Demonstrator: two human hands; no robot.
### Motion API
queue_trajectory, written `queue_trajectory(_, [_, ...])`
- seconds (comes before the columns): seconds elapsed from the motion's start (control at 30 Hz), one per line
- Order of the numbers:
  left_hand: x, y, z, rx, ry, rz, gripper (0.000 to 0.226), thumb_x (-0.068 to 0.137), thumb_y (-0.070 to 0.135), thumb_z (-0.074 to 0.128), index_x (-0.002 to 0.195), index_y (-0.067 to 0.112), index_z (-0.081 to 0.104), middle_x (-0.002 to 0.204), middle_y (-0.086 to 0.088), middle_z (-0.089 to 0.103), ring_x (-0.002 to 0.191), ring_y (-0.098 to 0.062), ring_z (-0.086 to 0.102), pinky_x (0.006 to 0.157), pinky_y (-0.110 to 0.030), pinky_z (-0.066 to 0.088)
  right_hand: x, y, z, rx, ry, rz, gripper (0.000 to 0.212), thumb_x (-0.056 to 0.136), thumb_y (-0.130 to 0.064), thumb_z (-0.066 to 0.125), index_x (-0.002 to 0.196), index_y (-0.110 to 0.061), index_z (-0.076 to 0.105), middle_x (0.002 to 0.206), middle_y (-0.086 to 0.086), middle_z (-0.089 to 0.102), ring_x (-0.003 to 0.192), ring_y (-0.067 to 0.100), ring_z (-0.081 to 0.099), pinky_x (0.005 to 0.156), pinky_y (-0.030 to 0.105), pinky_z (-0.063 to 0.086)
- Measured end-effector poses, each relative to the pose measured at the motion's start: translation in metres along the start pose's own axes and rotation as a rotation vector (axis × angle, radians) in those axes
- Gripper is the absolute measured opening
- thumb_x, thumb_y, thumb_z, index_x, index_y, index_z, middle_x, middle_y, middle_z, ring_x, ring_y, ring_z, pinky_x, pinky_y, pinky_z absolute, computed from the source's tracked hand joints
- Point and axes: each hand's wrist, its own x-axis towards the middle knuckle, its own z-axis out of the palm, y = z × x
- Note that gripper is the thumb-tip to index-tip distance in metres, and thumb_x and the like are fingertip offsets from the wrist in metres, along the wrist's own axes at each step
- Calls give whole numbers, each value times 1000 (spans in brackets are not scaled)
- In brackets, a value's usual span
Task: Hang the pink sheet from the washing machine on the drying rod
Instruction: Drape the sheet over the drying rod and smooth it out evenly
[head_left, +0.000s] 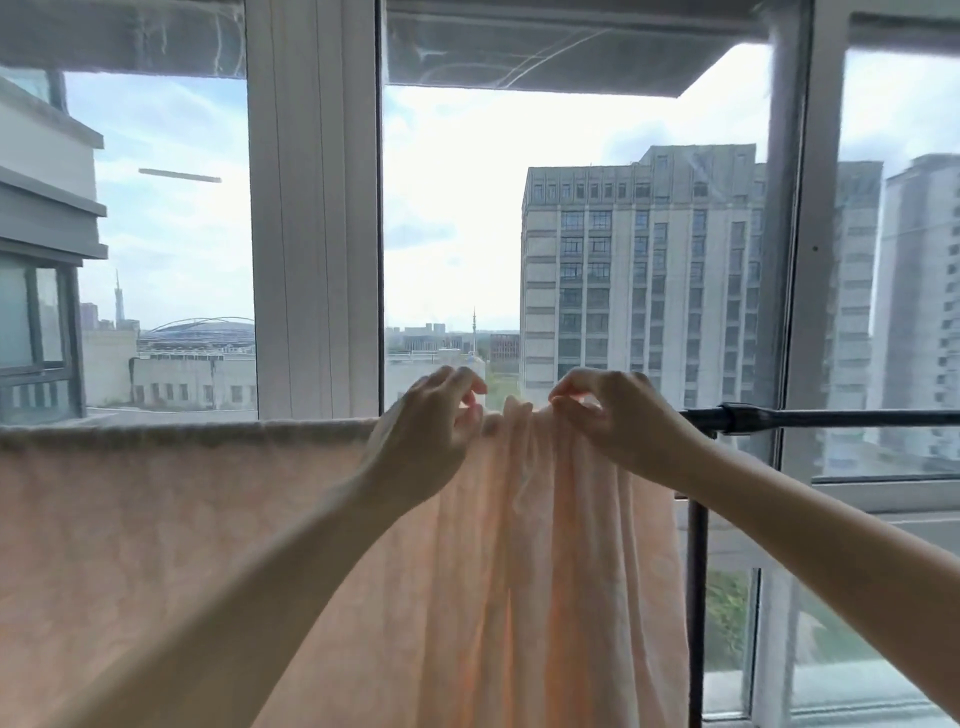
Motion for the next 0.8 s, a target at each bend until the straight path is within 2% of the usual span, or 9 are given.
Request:
queue_trajectory(0.07, [-1, 2, 1, 17, -84, 52, 20, 95, 35, 58, 111, 23, 62, 109, 11, 64, 85, -3, 63, 68, -18, 50, -3, 5, -7, 35, -5, 25, 21, 93, -22, 61, 112, -15, 66, 113, -3, 68, 97, 4, 63, 77, 8, 44])
queue_trajectory(0.17, [1, 4, 1, 34, -92, 80, 21, 91, 38, 62, 104, 23, 68, 98, 14, 64, 77, -2, 62, 64, -17, 47, -7, 6, -2, -44, -98, -17, 32, 91, -30, 63, 121, -20, 59, 116, -2, 67, 98, 7, 63, 88, 25, 54])
queue_trajectory(0.23, [4, 5, 1, 4, -69, 61, 17, 90, 34, 64, 97, 20, 70, 91, 12, 65, 75, -3, 61, 67, -22, 49, -10, 7, 9, -143, -47, -68, 32, 92, -35, 60, 122, -25, 58, 114, -5, 67, 96, 11, 64, 86, 35, 55])
queue_trajectory(0.33, [6, 4, 0, -13, -28, 13, 10, 91, 27, 65, 89, 18, 70, 87, 10, 67, 74, -7, 61, 71, -33, 54, -11, 6, 20, -173, 87, -90, 23, 92, -34, 59, 114, -27, 61, 107, -8, 69, 91, 15, 65, 82, 42, 53])
queue_trajectory(0.43, [8, -1, 1, 8, 7, -55, 7, 92, 22, 63, 86, 19, 66, 85, 8, 65, 73, -11, 60, 71, -38, 55, -12, 2, 23, -143, 141, -115, 17, 91, -34, 62, 107, -26, 64, 98, -9, 71, 86, 13, 65, 80, 38, 52])
queue_trajectory(0.57, [10, -1, 1, 8, 50, -109, 9, 93, 21, 60, 85, 19, 63, 85, 7, 66, 75, -12, 60, 72, -38, 55, -14, 0, 20, 23, 176, 0, 9, 94, -26, 58, 98, -22, 66, 88, -10, 71, 75, 5, 64, 72, 21, 51])
queue_trajectory(0.7, [16, 4, 2, -18, 88, -127, 11, 93, 17, 57, 84, 17, 63, 83, 5, 66, 77, -16, 61, 72, -39, 54, 0, 8, 9, 9, 224, 55, 13, 98, -19, 50, 100, -19, 63, 88, -9, 65, 80, 7, 60, 79, 27, 52])
queue_trajectory(0.8, [21, -2, 2, -92, 180, -183, 11, 94, 13, 57, 86, 14, 64, 82, 2, 65, 76, -16, 61, 75, -41, 56, 10, 28, -18, 32, 377, 137, 14, 100, -17, 46, 98, -23, 58, 92, -7, 64, 84, 9, 59, 74, 25, 45])
